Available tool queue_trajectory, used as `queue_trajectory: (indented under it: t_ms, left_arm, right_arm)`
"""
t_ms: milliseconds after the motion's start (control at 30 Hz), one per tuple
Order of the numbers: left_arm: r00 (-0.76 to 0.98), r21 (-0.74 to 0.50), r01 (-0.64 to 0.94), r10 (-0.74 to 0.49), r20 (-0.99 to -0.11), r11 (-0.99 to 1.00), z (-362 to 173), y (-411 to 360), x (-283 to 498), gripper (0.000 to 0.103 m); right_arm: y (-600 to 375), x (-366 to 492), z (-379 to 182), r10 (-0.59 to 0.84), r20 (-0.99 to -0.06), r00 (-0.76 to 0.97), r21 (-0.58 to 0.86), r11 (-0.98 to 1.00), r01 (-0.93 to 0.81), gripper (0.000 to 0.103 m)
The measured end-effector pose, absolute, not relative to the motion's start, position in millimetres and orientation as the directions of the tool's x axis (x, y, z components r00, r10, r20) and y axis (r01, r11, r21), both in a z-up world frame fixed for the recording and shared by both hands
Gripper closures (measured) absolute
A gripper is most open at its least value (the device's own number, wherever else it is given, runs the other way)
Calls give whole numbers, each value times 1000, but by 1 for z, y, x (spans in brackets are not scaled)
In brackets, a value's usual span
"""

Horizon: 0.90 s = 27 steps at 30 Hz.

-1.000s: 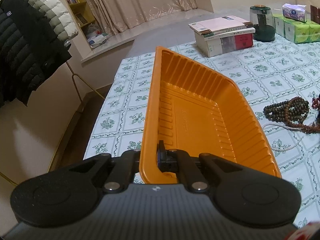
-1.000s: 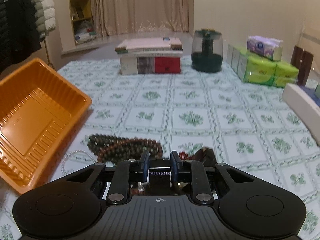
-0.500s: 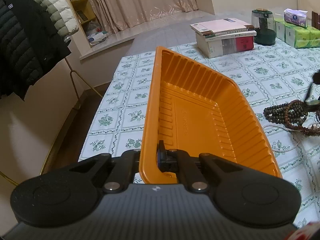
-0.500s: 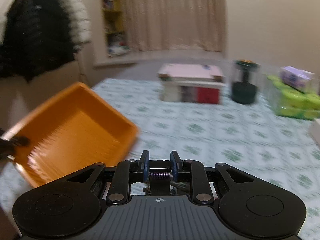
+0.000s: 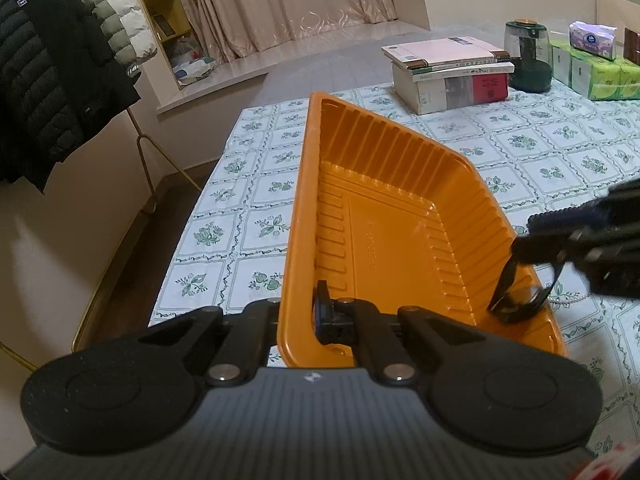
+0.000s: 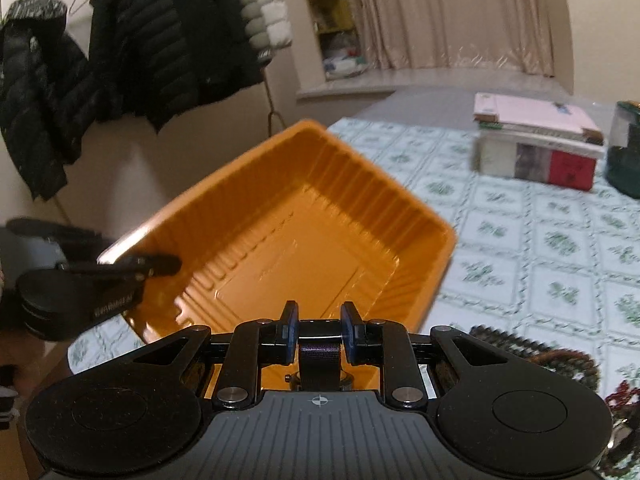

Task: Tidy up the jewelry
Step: 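Hold the tray with the left gripper while the right gripper drops the black watch into it, then grasp a second black watch from the jewelry pile with the right gripper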

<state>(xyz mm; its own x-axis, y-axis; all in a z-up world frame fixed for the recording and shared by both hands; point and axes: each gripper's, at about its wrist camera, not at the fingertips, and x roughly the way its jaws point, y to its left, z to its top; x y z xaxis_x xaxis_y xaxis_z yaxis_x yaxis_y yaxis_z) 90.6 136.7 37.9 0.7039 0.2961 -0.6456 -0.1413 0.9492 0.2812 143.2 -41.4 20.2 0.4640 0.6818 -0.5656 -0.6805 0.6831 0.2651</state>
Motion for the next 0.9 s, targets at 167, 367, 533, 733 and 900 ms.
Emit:
queue_trajectory:
  t_ms: [167,367,533,733,900]
  left_arm:
    - [702,273,-142,291,-650,952,36,138,91,100]
    - [701,269,-143,289,-652,953,35,139,91,100]
    - [701,265,-145,288,-652,953,34,139,90,100]
    - [701,261,-149,288,-652,954,33,139,89,100]
    - [698,260,-154,291,-654,953,34,138,88,100]
  right_arm:
    - [-34,139,7,684,-590,430,266,667,-696,81]
    - [-52,135,16,681,-552,481,271,692,-669,46]
    - [-94,129,5,611,-589,529,284,769,-572,46]
    - [-157,120,-21,438,-661,609,212,888,-408,46]
    - [-209,124,-31,305,-686,660,183,951,-250,46]
